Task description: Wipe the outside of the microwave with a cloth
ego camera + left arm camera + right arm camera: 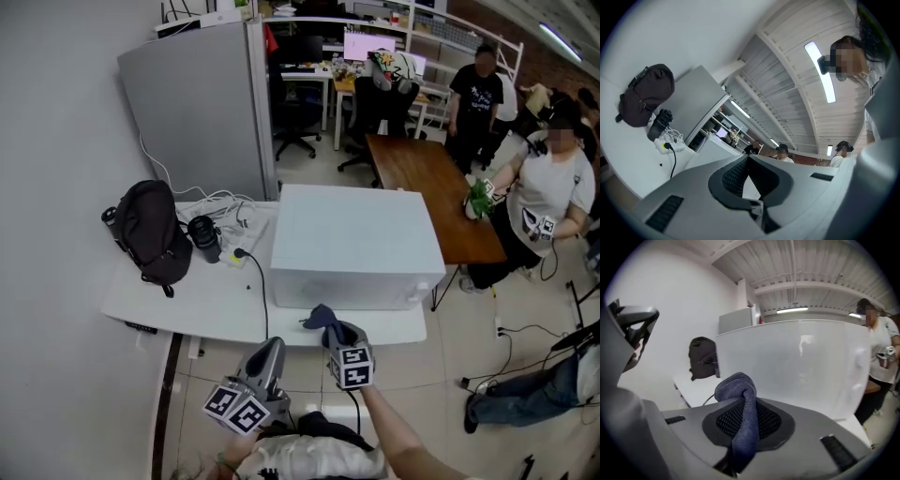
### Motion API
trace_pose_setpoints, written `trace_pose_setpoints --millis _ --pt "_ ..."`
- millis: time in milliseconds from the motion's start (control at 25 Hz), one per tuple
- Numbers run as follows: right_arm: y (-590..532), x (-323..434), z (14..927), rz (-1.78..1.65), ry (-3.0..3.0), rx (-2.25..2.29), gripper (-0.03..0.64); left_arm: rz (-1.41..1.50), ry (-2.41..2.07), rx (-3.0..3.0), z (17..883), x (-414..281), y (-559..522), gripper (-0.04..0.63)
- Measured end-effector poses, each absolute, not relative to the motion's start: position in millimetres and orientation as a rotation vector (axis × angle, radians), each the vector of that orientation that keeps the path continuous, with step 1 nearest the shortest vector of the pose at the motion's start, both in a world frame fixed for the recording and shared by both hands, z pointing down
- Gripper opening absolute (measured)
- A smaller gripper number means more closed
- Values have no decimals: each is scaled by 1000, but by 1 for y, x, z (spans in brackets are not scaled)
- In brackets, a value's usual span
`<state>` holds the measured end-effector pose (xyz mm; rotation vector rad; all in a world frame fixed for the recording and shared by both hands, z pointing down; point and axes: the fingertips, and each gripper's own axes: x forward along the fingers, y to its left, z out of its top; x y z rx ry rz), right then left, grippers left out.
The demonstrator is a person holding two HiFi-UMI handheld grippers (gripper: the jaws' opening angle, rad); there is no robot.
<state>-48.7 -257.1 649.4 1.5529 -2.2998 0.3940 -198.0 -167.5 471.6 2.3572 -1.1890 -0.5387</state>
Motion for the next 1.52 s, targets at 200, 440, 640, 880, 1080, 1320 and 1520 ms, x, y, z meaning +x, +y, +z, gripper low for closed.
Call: trace_pose_setpoints --millis 200,440,640,880,1080,1320,1520 --pt "-275 -155 661 305 -2358 1260 78 -535 -1236 2349 470 -210 -159 -14" --pt "-312 -158 679 351 -2269 1276 78 -542 -1322 2305 472 -234 -156 -14" --pt "-319 -90 679 442 -2198 1441 78 -526 -1295 2321 472 -228 -157 -14" --pt "-303 46 679 459 -2026 1661 78 -520 -1210 2353 472 -204 -162 -14" --pt "-278 170 676 528 -1807 1897 78 -490 -1146 2375 476 -186 -165 -14" --pt "-256 224 672 590 -1710 2007 78 -492 -1115 2366 477 -175 -169 -14" --pt "-237 225 662 563 -1765 2017 77 -484 -1024 2427 470 -162 -162 -14"
